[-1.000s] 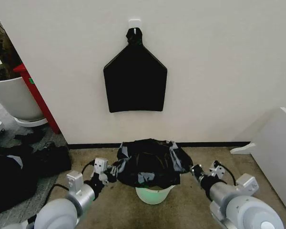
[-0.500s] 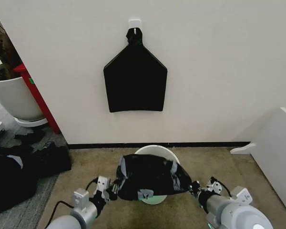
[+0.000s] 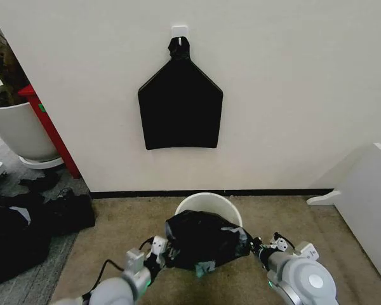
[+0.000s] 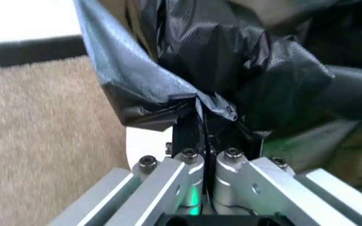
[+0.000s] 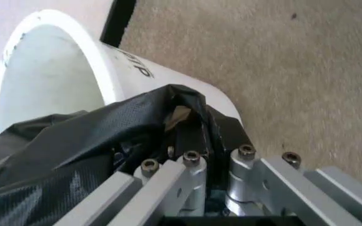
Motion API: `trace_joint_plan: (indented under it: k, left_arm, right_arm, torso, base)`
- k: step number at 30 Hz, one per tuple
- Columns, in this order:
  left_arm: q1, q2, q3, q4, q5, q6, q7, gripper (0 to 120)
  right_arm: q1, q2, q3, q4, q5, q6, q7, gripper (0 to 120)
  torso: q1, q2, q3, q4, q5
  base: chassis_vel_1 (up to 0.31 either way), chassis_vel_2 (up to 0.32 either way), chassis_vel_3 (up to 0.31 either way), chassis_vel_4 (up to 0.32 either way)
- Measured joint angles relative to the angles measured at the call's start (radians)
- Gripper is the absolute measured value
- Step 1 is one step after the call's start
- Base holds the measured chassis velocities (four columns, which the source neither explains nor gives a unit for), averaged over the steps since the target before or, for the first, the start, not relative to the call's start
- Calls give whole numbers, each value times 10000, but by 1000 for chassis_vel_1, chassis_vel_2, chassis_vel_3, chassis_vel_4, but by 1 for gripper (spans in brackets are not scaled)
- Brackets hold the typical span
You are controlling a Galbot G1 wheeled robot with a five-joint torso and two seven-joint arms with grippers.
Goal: Place the garbage bag over the trash bin.
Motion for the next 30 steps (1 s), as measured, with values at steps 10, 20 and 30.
trace_joint_plan:
  k: [10, 20, 30]
  left_arm:
    - [-320, 287, 19, -64, -62, -116, -79, 0]
    - [1535, 957, -1423, -650, 157, -145, -5, 0]
    - [1001, 473, -1390, -23, 99, -355, 116, 0]
  right_arm:
    - [282, -154, 171, -99, -87, -155, -102, 0]
    - [276, -401, 223, -66, -66, -366, -166, 0]
    - [1100, -528, -38, -1209, -588, -1341, -1666, 0]
  torso:
    - [0, 0, 0, -1, 1]
    - [0, 0, -2, 0, 0]
    - [0, 1, -2, 0, 0]
  base:
    - [0, 0, 0, 0]
    - [0, 0, 0, 0]
    - [0, 0, 0, 0]
